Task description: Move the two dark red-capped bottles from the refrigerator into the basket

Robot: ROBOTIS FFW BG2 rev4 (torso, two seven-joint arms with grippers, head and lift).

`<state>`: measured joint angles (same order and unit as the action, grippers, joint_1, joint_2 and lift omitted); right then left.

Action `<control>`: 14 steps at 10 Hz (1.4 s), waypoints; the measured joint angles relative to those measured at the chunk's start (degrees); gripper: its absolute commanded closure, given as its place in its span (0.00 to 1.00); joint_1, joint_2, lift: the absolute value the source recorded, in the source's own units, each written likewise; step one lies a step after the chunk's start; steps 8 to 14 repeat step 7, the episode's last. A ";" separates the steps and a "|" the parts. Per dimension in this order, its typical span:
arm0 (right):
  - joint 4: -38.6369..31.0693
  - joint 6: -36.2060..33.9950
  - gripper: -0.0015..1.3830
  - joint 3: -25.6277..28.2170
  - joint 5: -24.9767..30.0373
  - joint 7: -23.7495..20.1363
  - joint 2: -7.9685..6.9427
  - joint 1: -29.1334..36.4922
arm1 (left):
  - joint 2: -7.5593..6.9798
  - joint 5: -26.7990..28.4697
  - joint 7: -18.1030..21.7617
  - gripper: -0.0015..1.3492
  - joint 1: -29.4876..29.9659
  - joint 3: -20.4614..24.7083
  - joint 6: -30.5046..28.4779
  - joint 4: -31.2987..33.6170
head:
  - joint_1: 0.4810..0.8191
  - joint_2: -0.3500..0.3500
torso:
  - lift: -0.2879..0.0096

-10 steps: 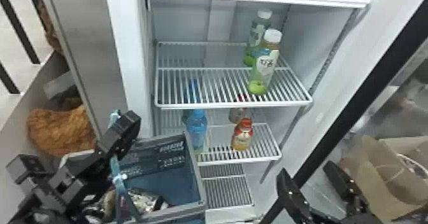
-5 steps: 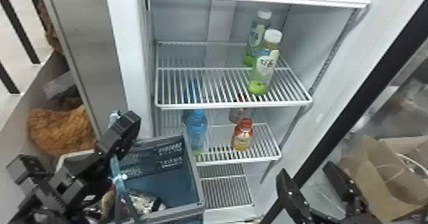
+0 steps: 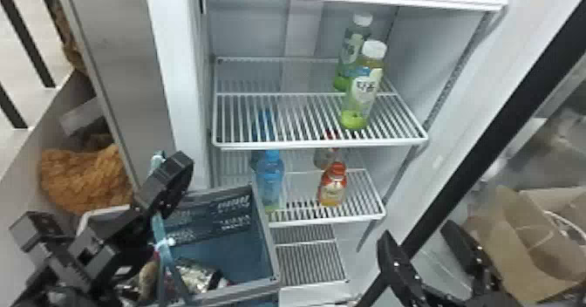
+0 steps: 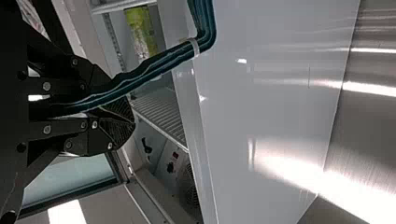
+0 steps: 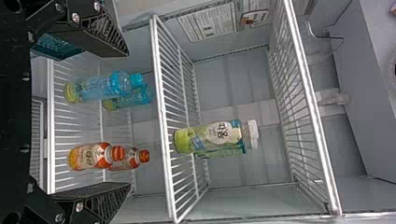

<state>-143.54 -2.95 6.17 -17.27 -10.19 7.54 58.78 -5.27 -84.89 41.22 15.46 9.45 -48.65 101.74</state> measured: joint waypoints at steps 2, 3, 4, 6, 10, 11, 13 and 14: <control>0.09 0.00 0.13 -0.12 -0.08 0.00 0.02 -0.10 | 0.00 0.00 0.00 0.88 0.00 0.03 0.00 0.00 | 0.63 0.27 | 0.85; 0.16 0.00 0.13 -0.12 -0.11 0.00 0.02 -0.14 | 0.00 0.00 0.00 0.88 0.00 0.02 0.00 0.00 | 0.63 0.27 | 0.85; 0.19 0.00 0.13 -0.12 -0.15 0.00 0.07 -0.23 | 0.00 0.00 0.00 0.88 0.00 0.01 0.01 0.00 | 0.63 0.27 | 0.85; 0.40 0.00 0.13 -0.27 -0.27 0.00 0.14 -0.52 | 0.00 0.00 0.00 0.88 0.00 0.00 0.05 0.00 | 0.63 0.27 | 0.85; 0.53 0.00 0.13 -0.33 -0.31 0.00 0.18 -0.66 | 0.00 0.00 0.00 0.88 0.00 -0.01 0.07 0.00 | 0.63 0.28 | 0.85; 0.53 0.00 0.13 -0.33 -0.31 0.00 0.18 -0.66 | 0.00 0.00 0.00 0.88 0.00 -0.01 0.07 0.00 | 0.63 0.28 | 0.85; 0.53 0.00 0.13 -0.33 -0.31 0.00 0.18 -0.66 | 0.00 0.00 0.00 0.88 0.00 -0.01 0.07 0.00 | 0.63 0.28 | 0.85; 0.53 0.00 0.13 -0.33 -0.31 0.00 0.18 -0.66 | 0.00 0.00 0.00 0.88 0.00 -0.01 0.07 0.00 | 0.63 0.28 | 0.85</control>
